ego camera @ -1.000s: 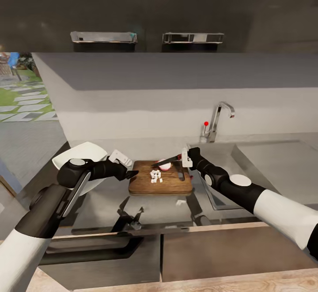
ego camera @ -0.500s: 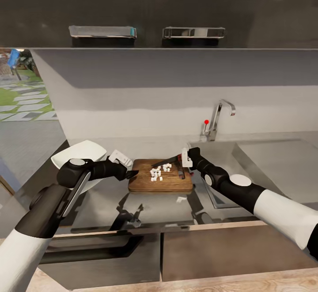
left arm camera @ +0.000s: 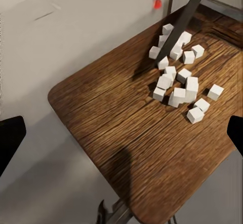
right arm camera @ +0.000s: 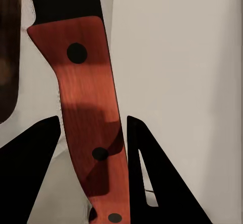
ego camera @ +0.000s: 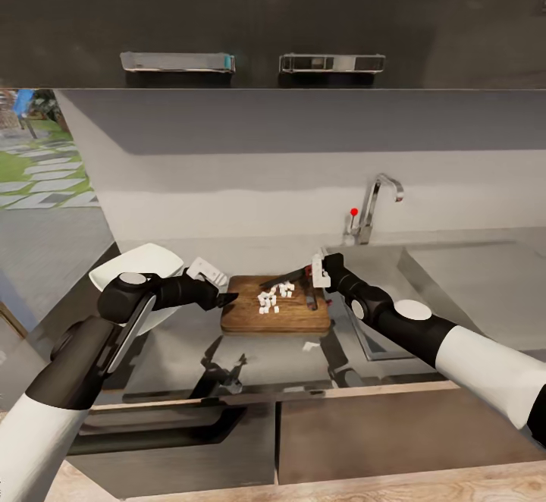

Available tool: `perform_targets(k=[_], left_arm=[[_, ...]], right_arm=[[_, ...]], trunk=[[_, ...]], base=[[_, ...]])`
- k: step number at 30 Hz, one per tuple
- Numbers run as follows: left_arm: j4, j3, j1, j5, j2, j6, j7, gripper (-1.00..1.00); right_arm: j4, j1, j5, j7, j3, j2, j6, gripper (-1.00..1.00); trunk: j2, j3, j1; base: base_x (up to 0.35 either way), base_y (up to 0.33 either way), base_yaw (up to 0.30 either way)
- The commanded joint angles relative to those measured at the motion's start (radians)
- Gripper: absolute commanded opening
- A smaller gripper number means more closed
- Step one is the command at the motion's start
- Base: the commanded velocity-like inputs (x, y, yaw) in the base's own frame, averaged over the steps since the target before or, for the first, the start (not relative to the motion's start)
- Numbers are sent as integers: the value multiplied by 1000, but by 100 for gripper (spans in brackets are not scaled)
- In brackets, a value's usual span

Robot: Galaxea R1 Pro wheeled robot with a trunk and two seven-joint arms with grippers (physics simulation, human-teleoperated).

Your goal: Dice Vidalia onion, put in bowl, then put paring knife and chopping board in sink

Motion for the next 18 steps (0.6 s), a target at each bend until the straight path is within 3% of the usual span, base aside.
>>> perform_targets(k=[1, 6, 10, 13, 14, 16, 18], left_arm=[[-1, -1, -1, 0, 0, 6, -2, 100], [-1, -1, -1, 0, 0, 6, -2, 100], [-1, 0, -1, 0, 0, 5, -2, 100], [1, 1, -1, 0, 2, 5, -2, 100], [4, 7, -1, 0, 4, 6, -2, 100], [6, 17, -1, 0, 5, 6, -2, 100], [7, 33, -1, 0, 6, 6, -2, 100]], right_arm=[[-2, -2, 10, 0, 4, -1, 6, -100], [-19, -2, 9, 3, -15, -1, 3, -100], [-31, -2, 0, 52, -102, -1, 7, -100], [-34, -2, -21, 172, -213, -1, 12, -100], [-34, -2, -48, 306, -346, -2, 32, -100], [-34, -2, -67, 372, -433, -6, 72, -100], [-33, -2, -88, 412, -480, -7, 145, -100]], trunk=[[7, 2, -4], [42, 18, -23], [70, 30, -38], [91, 40, -50], [98, 43, -54], [112, 49, -61], [126, 55, -69]], base=[[0, 0, 0], [0, 0, 0], [0, 0, 0], [0, 0, 0], [0, 0, 0], [0, 0, 0], [0, 0, 0]])
